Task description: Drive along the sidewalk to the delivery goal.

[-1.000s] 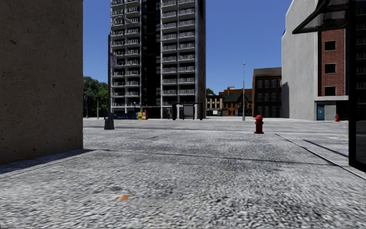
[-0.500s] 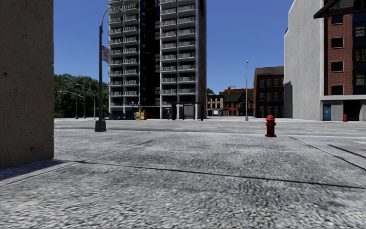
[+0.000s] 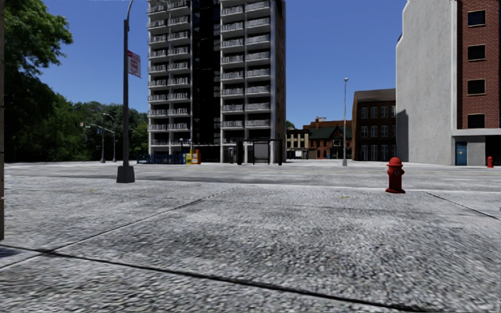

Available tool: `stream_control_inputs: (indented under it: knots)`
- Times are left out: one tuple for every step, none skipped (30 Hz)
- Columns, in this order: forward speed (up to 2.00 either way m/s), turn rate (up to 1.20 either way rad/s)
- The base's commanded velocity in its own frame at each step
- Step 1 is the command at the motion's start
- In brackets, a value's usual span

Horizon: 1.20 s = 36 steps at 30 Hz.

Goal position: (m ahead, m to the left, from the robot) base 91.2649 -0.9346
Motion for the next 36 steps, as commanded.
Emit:
stream_control_inputs:
  knots:
    - [2.0, 0.29]
    - [2.0, 0.29]
    - [2.0, 0.29]
    - [2.0, 0.3]
    - [2.0, 0.3]
    - [2.0, 0.3]
    - [2.0, 0.33]
    - [2.0, 0.36]
    - [2.0, 0.37]
    - [2.0, 0.38]
    - [2.0, 0.39]
    - [2.0, 0.39]
    - [2.0, 0.4]
    - [2.0, 0.4]
    - [2.0, 0.4]
    - [2.0, 0.41]
    - [2.0, 0.42]
    - [2.0, 0.42]
    - [2.0, 0.46]
    - [2.0, 0.48]
    - [2.0, 0.5]
    - [2.0, 0.52]
    - [2.0, 0.54]
    - [2.0, 0.54]
    - [2.0, 0.54]
    - [2.0, 0.55]
    - [2.0, 0.55]
    - [2.0, 0.57]
    - [2.0, 0.57]
    - [2.0, 0.57]
    - [2.0, 0.57]
    - [2.0, 0.57]
    - [2.0, 0.57]
    - [2.0, 0.57]
    - [2.0, 0.57]
    - [2.0, 0.57]
